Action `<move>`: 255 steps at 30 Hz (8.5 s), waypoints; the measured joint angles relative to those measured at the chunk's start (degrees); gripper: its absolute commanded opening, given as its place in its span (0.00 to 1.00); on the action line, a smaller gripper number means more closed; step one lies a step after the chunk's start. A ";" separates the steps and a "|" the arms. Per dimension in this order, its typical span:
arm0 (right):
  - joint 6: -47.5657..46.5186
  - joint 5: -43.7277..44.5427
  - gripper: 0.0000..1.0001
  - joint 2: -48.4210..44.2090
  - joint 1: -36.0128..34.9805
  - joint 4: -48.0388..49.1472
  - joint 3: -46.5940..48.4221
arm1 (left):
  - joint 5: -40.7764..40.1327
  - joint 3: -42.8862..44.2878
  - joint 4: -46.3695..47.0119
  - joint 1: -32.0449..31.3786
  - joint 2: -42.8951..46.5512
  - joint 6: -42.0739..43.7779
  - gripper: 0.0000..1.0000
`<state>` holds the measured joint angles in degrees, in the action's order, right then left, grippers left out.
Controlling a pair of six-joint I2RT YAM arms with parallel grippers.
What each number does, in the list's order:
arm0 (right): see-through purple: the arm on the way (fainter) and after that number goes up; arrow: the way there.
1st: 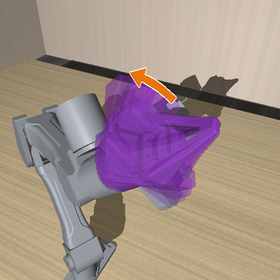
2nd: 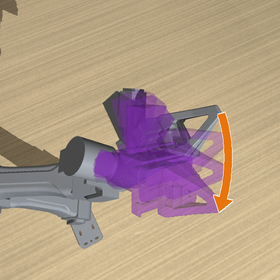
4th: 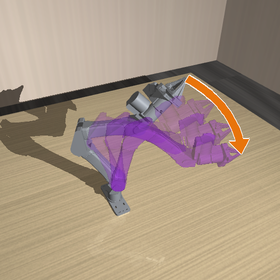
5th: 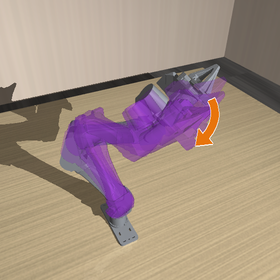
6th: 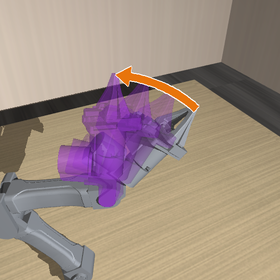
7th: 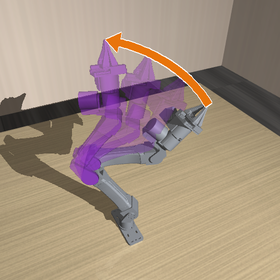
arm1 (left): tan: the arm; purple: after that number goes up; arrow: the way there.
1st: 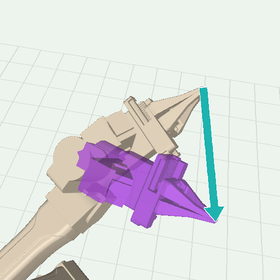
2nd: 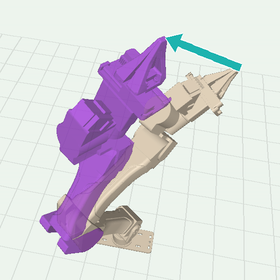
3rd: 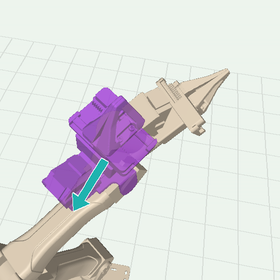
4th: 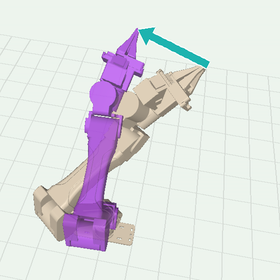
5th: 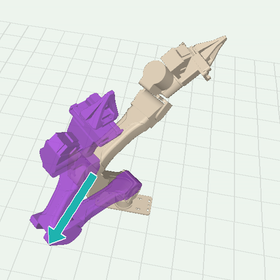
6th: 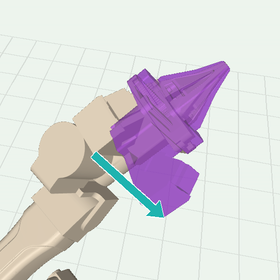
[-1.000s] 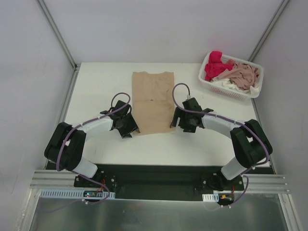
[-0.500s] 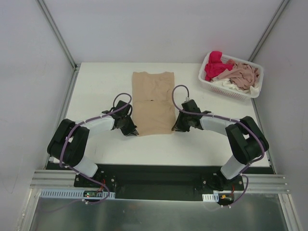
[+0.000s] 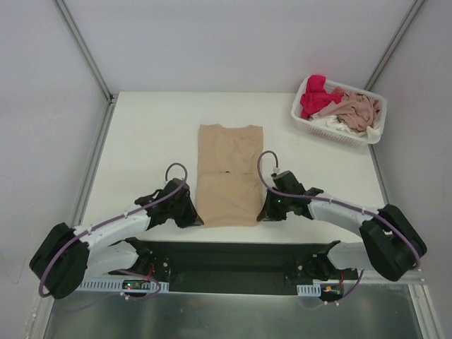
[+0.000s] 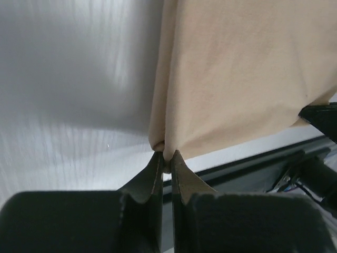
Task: Fold and stack the t-shirts
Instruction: Grab one side of the 2/3 rectangular tshirt with both arms, then fold the long partially folded tshirt into a neat square, then put the neatly folded tshirt into the corner of the board with the left arm
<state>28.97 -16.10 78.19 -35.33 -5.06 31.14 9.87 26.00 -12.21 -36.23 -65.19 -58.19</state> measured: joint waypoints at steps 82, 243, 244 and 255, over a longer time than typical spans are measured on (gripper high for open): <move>-17.35 -5.35 0.97 38.38 24.50 -25.05 63.73 | -2.84 67.25 -9.68 14.97 -50.84 19.12 0.92; -21.84 25.97 0.97 -38.86 16.04 -29.53 11.28 | -54.66 39.71 -35.69 12.39 -29.49 38.88 0.00; -22.16 26.45 0.97 -38.86 16.04 -29.53 11.28 | -54.90 39.63 -35.71 12.72 -29.20 39.98 0.00; -24.63 26.29 0.97 -37.83 16.17 -29.35 11.28 | -56.81 35.93 -35.12 22.69 -27.87 51.47 0.00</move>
<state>4.34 10.20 40.36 -19.16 -34.41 42.41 -46.94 61.93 -47.33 -13.54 -93.06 -6.72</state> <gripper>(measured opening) 0.966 0.030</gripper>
